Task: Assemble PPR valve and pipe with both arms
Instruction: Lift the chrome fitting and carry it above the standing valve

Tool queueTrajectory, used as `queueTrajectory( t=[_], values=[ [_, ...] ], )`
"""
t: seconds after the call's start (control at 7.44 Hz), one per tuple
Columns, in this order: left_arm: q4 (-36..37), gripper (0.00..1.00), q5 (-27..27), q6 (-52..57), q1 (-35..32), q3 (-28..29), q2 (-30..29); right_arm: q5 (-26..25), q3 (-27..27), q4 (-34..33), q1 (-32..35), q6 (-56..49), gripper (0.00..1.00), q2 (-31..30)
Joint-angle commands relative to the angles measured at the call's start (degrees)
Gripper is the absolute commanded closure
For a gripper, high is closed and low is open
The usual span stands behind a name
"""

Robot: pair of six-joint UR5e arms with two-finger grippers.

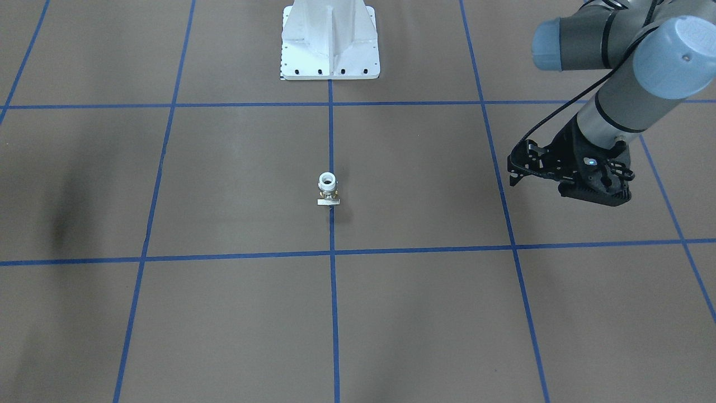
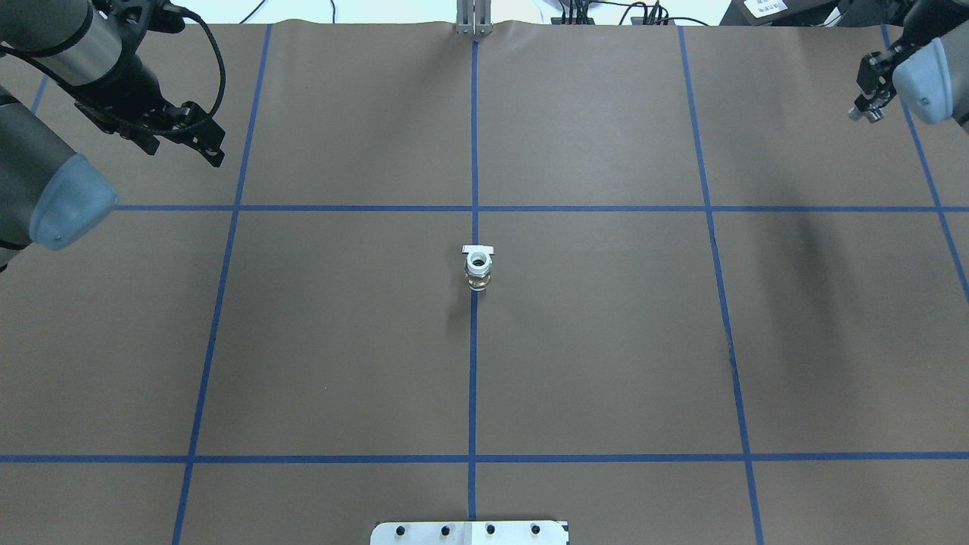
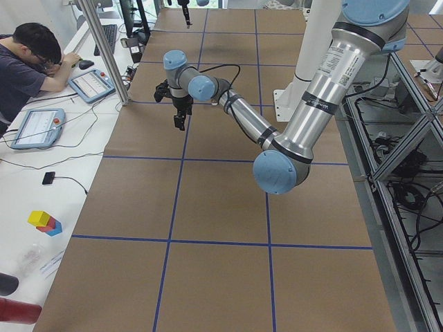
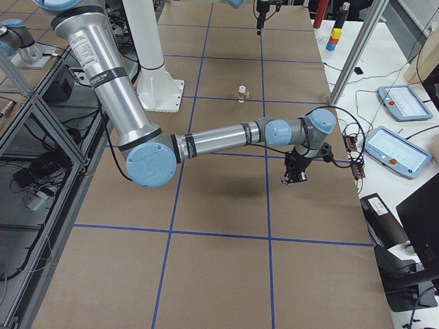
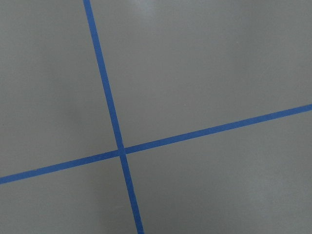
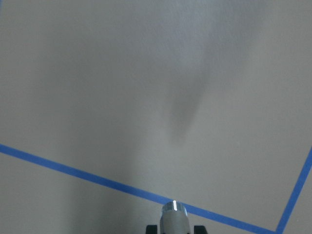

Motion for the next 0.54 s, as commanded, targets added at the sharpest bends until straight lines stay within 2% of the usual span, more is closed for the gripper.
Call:
queueTrajectory(
  t=[0.0, 0.13, 0.4],
  values=[
    [-0.2, 0.00, 1.9, 6.1, -1.1, 0.0, 3.2, 2.8, 4.8, -0.7, -5.7, 18.9, 1.00, 5.6],
    [-0.7, 0.00, 1.7, 12.8, -4.0, 0.0, 6.5, 2.3, 8.3, -0.8, -9.4, 28.3, 1.00, 7.2],
    [-0.7, 0.00, 1.7, 15.2, -5.8, 0.3, 8.0, 0.6, 11.6, -0.8, -16.3, 45.9, 1.00, 12.4]
  ],
)
